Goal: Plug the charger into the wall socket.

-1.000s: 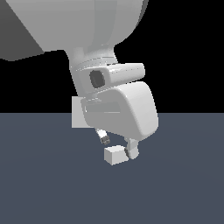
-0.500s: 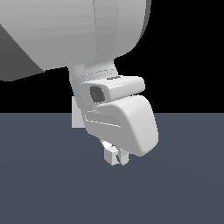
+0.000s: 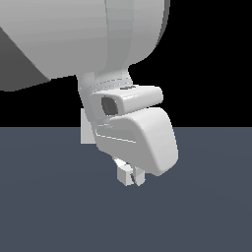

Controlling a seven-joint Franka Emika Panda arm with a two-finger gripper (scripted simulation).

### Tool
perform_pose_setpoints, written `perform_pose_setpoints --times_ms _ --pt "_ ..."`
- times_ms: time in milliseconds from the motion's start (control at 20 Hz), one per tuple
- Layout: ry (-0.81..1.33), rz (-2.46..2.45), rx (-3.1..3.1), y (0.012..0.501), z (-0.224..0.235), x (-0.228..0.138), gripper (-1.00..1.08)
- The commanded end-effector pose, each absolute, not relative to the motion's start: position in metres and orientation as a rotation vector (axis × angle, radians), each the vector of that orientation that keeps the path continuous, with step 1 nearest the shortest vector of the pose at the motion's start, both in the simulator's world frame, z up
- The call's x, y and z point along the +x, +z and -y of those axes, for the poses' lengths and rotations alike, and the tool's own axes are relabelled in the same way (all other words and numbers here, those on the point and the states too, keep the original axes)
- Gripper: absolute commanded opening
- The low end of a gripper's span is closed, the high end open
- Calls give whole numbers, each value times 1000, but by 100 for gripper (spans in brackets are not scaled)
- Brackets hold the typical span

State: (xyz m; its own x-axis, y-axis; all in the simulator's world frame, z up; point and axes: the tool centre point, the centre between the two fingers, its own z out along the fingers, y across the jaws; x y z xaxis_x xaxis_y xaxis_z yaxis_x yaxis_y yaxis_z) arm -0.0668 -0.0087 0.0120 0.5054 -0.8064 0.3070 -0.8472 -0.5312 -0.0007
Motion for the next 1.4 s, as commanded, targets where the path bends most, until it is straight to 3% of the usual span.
perform_pose_setpoints --times_ms 0,1350 --pt "409 1427 2599 13 8 -66 -100" --pt "484 576 2987 68 -34 -17 -100"
